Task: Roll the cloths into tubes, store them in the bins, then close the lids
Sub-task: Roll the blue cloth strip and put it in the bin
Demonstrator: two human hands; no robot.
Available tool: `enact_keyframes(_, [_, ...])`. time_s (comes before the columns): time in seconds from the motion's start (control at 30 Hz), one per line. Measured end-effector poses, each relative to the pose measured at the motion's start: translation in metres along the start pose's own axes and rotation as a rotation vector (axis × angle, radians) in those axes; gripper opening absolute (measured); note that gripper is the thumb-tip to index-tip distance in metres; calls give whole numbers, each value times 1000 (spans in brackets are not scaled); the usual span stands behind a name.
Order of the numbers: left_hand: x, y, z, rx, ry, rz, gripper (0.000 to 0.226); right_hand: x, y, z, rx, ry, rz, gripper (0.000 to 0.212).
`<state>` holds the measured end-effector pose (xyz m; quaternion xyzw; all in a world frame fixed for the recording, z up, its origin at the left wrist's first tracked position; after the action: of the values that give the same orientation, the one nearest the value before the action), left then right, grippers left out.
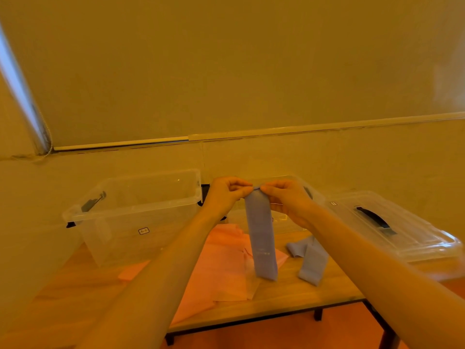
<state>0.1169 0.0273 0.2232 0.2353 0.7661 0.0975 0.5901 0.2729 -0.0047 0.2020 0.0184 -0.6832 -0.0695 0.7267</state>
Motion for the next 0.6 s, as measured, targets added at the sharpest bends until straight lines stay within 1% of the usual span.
enact_keyframes(0.13, [3,0,3,-7,-18,-6,11,2,-1,-1,-28,36,-13,21])
enact_keyframes(0.3, [4,-1,4,11,13,-16,4,3,-3,-2,-29,44,-37,5])
enact_keyframes(0.4, [3,-3,5,30,34,-20,13,2,-5,-3,-67,-6,-23,7])
enact_keyframes(0.47, [2,-3,5,39,36,-15,14,2,-5,-3,-80,-54,-14,6])
enact_keyframes(0.6, [2,-2,4,57,87,3,15,0,-3,-4,-95,-55,-18,5])
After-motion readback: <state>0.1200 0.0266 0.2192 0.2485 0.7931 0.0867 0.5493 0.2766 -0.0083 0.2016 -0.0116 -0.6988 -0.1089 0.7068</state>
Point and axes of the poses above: each hand's wrist, its own y-axis towards the middle knuckle, its own z-axis out of the palm, x = y × z, the point moved 5 cm from there along y, towards the middle knuckle, and after that the axes turned 1 degree about -x, right-handed, at the moved point
